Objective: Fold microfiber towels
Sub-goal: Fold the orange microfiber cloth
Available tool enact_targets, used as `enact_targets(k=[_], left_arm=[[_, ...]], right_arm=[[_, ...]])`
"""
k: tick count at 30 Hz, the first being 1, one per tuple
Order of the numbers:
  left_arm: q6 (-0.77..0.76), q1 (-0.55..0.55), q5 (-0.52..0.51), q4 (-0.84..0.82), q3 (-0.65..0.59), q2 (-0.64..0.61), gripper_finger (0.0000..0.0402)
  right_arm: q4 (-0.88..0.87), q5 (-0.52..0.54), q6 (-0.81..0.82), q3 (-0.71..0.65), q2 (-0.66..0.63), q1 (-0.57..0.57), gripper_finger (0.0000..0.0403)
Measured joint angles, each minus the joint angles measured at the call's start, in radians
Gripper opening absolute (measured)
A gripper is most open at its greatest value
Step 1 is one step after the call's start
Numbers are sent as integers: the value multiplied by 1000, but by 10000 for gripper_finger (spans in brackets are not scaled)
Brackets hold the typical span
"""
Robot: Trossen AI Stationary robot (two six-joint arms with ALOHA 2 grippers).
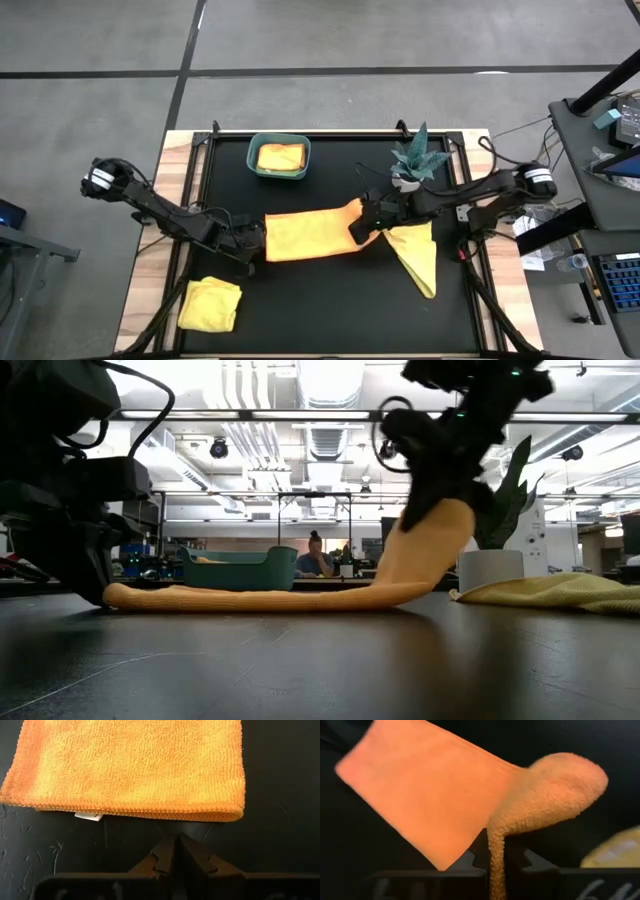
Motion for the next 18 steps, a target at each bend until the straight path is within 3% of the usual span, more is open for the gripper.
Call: enact_targets(k=[18], left_arm=[[2, 1, -25, 77, -8, 14, 10]], right_arm=[[15, -31, -210, 488, 457, -1, 9]])
